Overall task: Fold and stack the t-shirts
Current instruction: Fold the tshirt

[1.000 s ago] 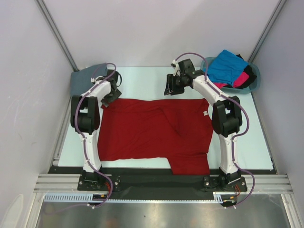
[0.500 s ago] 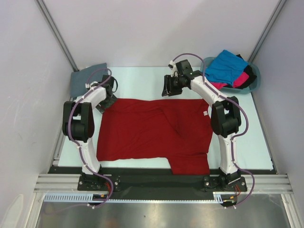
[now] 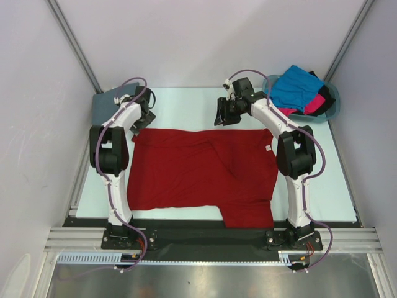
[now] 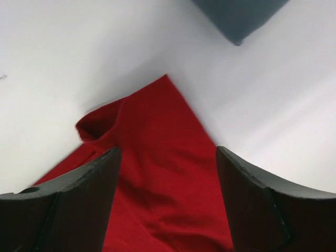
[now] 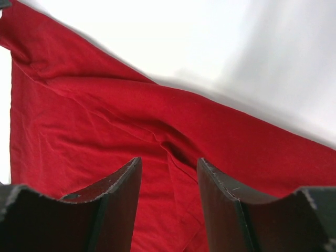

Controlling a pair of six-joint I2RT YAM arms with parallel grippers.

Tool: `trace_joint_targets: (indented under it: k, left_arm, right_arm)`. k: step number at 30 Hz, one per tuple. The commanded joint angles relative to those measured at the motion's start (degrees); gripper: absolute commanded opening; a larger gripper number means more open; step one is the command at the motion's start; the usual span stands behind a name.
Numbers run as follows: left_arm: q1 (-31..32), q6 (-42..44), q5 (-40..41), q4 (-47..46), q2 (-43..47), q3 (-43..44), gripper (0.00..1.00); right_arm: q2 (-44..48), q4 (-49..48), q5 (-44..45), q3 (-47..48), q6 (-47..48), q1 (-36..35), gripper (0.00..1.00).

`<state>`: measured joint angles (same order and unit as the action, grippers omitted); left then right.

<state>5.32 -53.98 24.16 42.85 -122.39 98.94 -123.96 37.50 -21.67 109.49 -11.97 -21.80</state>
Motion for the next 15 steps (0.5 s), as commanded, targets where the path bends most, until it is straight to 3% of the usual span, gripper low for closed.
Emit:
trace_joint_targets:
  k: [1,5,15]
  left_arm:
    - [-0.4,-1.04,3.44,2.5,1.1,-1.46,0.78]
    - [-0.75,-0.96,1.94,2.23,1.45,-3.04,0.78]
    - [-1.45,-0.78,6.95,6.63,4.08,-8.49,0.79]
  right_arm:
    - [0.74,0.12,-0.74,1.78,0.19,0.01,0.52]
    - [0.91,0.21,-0.83,1.78,0.1,0.01,0.52]
    - [1.62,-0.05,-1.36,1.51,-0.16,-0.35,0.52]
